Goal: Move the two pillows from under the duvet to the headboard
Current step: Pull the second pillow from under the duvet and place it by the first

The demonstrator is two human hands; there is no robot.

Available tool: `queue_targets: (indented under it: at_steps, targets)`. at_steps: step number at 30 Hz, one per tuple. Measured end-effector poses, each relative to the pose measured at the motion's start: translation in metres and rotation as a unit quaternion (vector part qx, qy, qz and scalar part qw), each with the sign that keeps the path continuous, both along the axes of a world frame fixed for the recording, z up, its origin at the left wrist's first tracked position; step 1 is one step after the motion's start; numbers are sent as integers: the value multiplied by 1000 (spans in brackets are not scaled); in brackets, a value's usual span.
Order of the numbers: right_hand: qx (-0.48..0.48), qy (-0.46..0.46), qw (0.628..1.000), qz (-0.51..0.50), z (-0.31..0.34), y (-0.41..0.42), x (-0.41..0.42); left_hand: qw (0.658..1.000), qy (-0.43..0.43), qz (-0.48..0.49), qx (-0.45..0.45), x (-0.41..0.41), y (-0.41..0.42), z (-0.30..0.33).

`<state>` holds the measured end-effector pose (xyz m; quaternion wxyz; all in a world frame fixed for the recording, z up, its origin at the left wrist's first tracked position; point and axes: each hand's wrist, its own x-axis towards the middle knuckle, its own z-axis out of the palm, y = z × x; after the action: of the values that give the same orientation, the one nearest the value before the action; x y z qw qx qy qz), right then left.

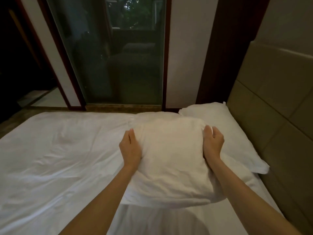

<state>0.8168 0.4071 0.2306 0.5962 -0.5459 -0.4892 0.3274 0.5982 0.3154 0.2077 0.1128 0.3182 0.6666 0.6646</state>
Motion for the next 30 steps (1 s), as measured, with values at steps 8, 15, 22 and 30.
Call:
queue_targets:
  at_steps: [8,15,22,30]
  targets:
    - [-299,-105,948,39,-161,-55,87,948,40,-44,-314,42,-72,-150]
    - [-400,-160,900,65,-185,-75,130,844,119,-136,-505,38,-121,-180]
    - [-465,-185,864,51,-198,-92,161,781,121,-144,-595,19,-98,-174]
    - [-478,-232,838,123,-199,-99,135,815,-2,-158,-557,18,-78,-182]
